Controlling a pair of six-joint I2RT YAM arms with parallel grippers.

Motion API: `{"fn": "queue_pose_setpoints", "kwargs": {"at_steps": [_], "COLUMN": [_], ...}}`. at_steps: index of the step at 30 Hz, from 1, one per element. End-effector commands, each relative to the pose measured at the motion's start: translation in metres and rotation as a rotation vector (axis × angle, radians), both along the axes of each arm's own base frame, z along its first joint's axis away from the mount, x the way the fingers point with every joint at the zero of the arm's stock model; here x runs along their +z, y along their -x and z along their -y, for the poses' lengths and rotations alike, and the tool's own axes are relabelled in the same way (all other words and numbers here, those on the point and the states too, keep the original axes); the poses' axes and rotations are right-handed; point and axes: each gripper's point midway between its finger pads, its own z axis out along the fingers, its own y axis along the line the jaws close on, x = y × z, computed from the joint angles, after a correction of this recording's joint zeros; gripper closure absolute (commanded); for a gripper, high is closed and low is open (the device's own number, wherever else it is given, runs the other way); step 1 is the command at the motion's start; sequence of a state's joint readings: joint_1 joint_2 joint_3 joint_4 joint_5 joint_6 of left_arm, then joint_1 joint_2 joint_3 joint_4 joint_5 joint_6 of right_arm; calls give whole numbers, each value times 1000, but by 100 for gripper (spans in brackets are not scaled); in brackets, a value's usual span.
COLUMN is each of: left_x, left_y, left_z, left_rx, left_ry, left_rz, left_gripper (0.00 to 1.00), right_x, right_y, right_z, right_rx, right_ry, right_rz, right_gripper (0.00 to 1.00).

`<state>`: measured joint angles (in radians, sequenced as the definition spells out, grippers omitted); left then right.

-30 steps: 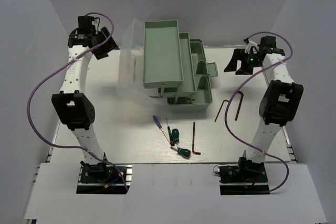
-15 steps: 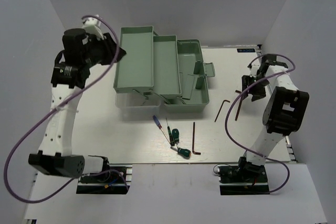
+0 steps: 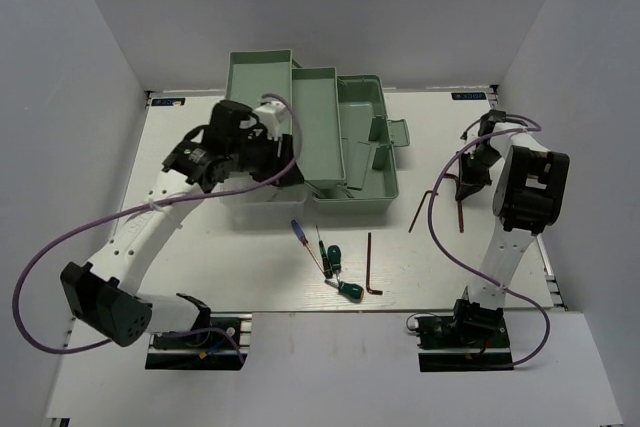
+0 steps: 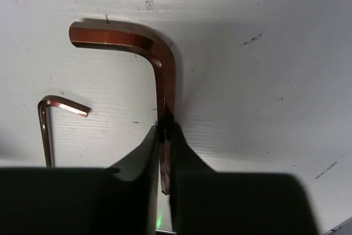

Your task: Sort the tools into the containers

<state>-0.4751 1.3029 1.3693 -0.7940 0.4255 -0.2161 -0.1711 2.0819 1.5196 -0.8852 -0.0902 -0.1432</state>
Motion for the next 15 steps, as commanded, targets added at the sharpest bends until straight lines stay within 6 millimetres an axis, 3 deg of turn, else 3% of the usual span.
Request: {"fn": "queue_pose_setpoints", "kwargs": {"at_steps": [1, 2, 3, 5, 6, 7, 8, 9, 11, 12, 13, 15], "left_x": [-12, -18, -35, -48, -66, -77, -86, -92, -106, -112, -120, -137], "left_y": [11, 14, 26, 31, 41, 46, 49, 50, 52, 53, 57, 59], "left_z": [27, 37, 60, 82, 102, 111, 117, 123, 139, 146, 149, 154], "left_rx": [-57, -80, -144, -178, -218, -244, -246, -249, -268, -280, -291, -302], "left_ry": [-64, -85, -125, -178, -222, -238, -251, -258, -246, -238, -248, -273], "left_rz": [15, 9, -19, -18, -39, -52, -67, -71, -78, -69, -77, -99], "left_gripper": [44, 44, 44, 42, 41, 41, 35, 33, 23, 22, 20, 20], "right_x": [-18, -13, -1, 20, 47, 61, 86, 117, 163, 198, 208, 240], "right_y": [6, 5, 2, -9, -16, -22, -38, -40, -51, -55, -55, -52], "right_z": [4, 5, 8, 9, 10, 4, 0, -2, -24, -39, -49, -91], "right_rx": [-16, -19, -22, 6, 22, 34, 74, 87, 150, 188, 206, 294], "right_ry": [39, 37, 38, -3, 4, -32, -57, -55, -157, -225, -270, -444], "right_rz": [-21, -14, 20, 84, 161, 208, 298, 374, 493, 561, 575, 613], "right_gripper": [100, 100, 100, 100, 100, 100, 100, 100, 100, 100, 100, 100]}}
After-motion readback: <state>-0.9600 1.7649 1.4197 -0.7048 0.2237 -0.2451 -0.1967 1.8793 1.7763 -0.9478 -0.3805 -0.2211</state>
